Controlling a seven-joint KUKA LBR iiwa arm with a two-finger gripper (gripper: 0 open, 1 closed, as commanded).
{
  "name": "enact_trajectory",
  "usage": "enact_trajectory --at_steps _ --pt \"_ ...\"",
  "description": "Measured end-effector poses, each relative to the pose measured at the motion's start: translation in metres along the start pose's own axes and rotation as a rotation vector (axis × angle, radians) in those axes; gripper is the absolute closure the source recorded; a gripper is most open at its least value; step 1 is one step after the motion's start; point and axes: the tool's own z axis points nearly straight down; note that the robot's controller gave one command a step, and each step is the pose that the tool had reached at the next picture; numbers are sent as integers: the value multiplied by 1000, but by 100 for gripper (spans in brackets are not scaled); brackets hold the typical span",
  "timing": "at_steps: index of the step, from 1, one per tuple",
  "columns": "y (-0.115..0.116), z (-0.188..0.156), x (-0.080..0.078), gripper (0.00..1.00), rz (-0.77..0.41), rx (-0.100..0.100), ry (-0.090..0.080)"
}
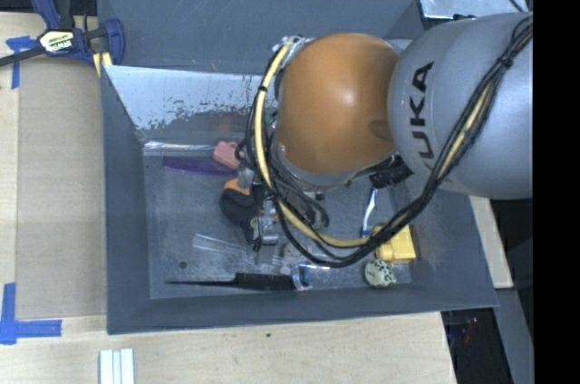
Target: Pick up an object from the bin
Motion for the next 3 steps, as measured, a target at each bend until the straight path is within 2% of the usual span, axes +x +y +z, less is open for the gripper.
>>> enact_trajectory --at_steps 1,2,3 --pt "0 -3 -2 0 1 -1 -6" --pt "4 100 0 0 -116 -2 -11" --pt "-36 146 -30 0 201 -7 -16"
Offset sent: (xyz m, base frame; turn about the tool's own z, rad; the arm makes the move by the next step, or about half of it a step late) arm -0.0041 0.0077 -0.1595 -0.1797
